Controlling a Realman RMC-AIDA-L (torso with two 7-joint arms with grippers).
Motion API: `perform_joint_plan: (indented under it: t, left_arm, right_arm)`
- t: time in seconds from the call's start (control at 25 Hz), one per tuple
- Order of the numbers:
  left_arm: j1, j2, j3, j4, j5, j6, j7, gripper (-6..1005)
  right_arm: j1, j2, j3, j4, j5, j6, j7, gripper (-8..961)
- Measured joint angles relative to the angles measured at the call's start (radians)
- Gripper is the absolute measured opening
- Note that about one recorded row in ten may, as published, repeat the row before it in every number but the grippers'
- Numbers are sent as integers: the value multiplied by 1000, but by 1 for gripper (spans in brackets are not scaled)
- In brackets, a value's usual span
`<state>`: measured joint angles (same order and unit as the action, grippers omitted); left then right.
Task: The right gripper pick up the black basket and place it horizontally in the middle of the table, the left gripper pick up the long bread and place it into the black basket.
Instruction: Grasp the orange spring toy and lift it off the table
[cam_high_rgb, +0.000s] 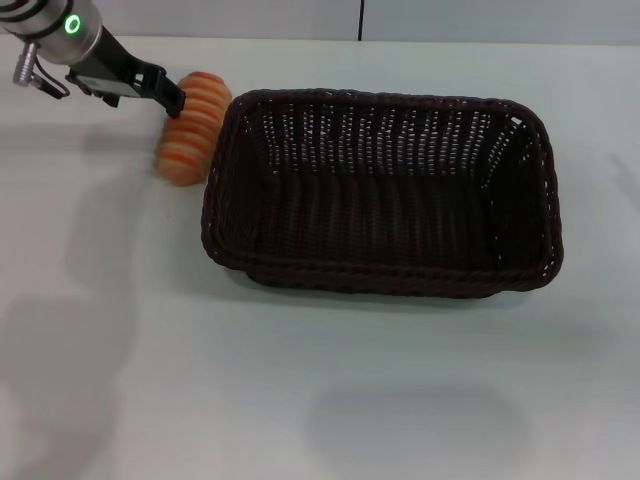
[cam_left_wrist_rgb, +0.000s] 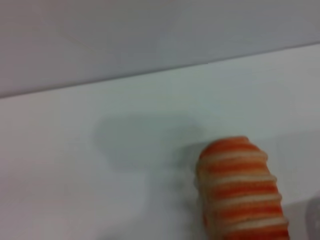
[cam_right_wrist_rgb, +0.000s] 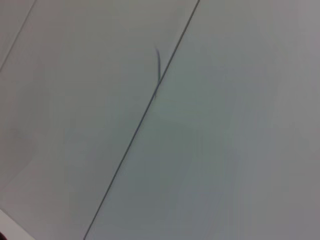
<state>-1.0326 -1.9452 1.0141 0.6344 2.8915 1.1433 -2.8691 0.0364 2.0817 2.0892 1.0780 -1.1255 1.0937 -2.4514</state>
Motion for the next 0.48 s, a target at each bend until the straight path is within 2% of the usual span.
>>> perform_joint_plan:
  t: [0.48]
  left_arm:
    - [-24,-52,30,7,-1,33,15,681]
  right_arm:
    - [15,0,0,-6,-1,-2,-3,542]
